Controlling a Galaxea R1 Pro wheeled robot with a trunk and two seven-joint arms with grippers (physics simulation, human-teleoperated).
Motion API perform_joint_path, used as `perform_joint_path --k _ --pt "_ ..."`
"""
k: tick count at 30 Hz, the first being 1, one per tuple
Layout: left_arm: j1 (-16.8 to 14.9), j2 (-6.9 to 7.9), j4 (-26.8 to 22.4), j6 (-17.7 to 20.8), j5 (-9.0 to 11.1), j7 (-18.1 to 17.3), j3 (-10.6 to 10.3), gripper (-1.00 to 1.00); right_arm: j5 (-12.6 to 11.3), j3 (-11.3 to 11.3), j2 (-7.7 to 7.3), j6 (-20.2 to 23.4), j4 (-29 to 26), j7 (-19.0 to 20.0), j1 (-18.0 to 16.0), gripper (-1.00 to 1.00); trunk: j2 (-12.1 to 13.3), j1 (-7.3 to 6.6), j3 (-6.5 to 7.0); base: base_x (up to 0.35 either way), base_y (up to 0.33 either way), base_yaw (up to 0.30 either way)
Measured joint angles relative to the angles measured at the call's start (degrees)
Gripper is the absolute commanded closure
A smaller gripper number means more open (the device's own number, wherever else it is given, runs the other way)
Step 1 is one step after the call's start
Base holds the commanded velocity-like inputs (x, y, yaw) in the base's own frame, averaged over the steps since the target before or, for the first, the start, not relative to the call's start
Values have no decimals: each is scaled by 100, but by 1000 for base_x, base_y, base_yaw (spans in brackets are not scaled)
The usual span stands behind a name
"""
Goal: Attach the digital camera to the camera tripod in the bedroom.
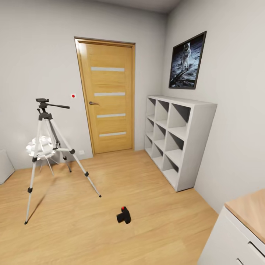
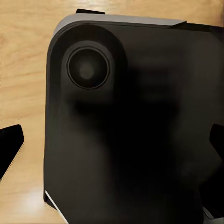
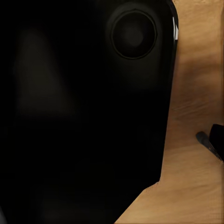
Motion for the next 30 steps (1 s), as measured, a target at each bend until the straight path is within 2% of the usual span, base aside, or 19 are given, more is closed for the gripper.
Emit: perform_joint_path --k 30 --pt "0 0 -1 -8 0 0 1 -100 2 -2 5 1 0 -12 1 -100 0 0 0 323 0 0"
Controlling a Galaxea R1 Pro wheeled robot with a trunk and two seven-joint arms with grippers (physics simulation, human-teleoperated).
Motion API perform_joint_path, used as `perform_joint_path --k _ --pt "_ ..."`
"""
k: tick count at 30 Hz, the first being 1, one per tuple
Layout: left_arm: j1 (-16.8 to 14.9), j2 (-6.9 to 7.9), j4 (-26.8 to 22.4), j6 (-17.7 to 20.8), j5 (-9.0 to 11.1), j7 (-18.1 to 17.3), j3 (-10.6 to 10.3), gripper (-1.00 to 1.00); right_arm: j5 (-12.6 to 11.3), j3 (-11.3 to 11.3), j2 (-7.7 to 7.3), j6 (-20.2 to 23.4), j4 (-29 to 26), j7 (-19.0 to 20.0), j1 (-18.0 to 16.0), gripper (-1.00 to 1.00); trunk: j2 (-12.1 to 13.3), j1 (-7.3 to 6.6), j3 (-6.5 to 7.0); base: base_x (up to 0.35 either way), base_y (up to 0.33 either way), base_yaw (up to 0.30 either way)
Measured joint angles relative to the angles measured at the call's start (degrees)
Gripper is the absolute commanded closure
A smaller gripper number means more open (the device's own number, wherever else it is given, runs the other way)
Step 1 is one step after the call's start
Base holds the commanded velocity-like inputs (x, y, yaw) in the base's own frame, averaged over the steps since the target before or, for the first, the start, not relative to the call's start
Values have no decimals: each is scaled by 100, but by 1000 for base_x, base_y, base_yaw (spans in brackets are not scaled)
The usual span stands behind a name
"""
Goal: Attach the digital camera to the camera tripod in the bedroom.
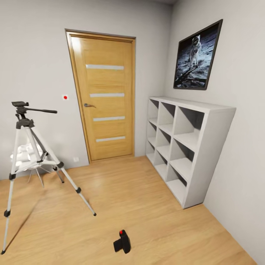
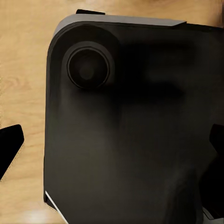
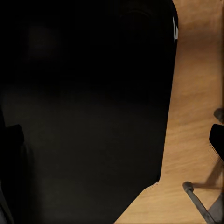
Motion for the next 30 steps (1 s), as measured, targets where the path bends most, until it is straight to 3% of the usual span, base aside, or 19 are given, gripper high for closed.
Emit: perform_joint_path --k 12,30 --pt "0 -2 -2 0 0 0 4 -100 -1 -1 1 3 0 -16 0 -100 0 1 0 301 0 0" --pt "0 -9 -8 0 -8 12 7 -100 -1 -1 1 0 0 -20 -2 -100 1 3 0 26 -2 0"
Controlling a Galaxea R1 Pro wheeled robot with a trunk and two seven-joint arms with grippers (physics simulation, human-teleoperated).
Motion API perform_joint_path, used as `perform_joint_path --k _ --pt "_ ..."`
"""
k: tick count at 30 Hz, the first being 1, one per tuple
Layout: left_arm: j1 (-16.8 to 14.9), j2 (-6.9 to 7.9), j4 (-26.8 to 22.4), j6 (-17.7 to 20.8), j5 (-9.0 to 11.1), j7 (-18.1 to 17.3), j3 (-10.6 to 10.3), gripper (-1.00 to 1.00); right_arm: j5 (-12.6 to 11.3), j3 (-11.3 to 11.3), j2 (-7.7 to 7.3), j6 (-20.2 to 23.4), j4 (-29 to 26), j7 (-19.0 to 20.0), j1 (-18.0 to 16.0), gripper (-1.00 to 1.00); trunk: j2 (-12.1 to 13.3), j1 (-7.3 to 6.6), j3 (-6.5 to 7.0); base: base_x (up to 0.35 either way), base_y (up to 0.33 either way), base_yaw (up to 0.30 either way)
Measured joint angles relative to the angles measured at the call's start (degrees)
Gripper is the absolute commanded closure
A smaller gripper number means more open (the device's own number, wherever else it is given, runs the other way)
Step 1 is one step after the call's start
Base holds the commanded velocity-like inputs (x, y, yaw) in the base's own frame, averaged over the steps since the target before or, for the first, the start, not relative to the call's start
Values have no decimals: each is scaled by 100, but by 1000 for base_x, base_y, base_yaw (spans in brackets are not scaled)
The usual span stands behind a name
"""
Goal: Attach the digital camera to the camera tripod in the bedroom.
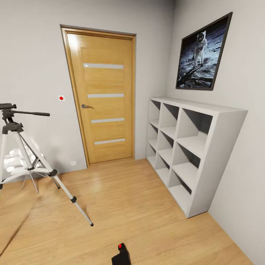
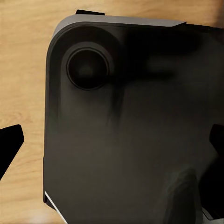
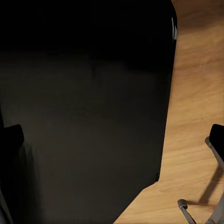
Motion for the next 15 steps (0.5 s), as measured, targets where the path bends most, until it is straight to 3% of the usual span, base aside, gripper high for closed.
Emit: perform_joint_path --k 8,15 --pt "0 6 0 0 1 11 0 -100 0 -2 0 1 0 0 -1 -100 0 0 0 1 -142 0" --pt "0 8 0 -5 7 12 0 -100 0 -2 0 -1 0 0 -1 -100 0 0 0 0 -53 0"
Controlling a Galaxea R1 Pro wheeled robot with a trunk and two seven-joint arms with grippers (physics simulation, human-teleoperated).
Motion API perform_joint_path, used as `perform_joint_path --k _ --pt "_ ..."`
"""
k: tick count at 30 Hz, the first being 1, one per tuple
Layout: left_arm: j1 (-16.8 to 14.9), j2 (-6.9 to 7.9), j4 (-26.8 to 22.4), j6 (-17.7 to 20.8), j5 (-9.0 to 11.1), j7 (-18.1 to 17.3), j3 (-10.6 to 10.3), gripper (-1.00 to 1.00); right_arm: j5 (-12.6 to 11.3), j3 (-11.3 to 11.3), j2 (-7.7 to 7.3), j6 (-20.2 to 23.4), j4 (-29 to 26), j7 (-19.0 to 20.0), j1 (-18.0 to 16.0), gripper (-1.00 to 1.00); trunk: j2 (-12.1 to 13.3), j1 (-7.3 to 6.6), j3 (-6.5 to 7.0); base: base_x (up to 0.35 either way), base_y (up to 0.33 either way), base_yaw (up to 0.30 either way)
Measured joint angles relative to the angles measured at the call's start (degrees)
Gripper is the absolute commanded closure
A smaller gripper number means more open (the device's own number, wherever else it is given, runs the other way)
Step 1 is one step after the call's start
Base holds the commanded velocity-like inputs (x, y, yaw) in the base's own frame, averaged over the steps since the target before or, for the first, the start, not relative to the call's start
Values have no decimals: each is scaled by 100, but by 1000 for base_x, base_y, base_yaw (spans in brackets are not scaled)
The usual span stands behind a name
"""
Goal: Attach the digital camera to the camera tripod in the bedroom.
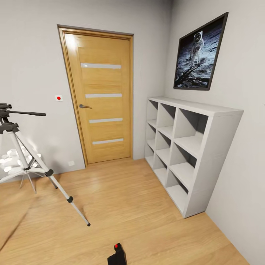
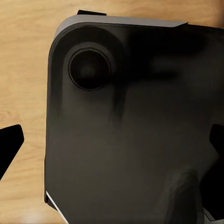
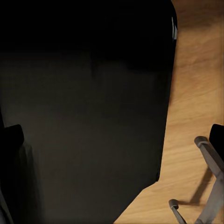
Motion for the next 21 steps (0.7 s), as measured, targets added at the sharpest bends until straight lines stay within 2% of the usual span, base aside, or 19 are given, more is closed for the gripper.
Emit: perform_joint_path --k 11,21 --pt "0 0 0 -3 1 8 0 -100 0 -6 0 0 0 -4 2 -100 0 0 0 0 -18 0" --pt "0 0 0 3 1 5 7 -100 0 -6 0 0 0 -6 2 -100 0 -1 0 37 -164 0"
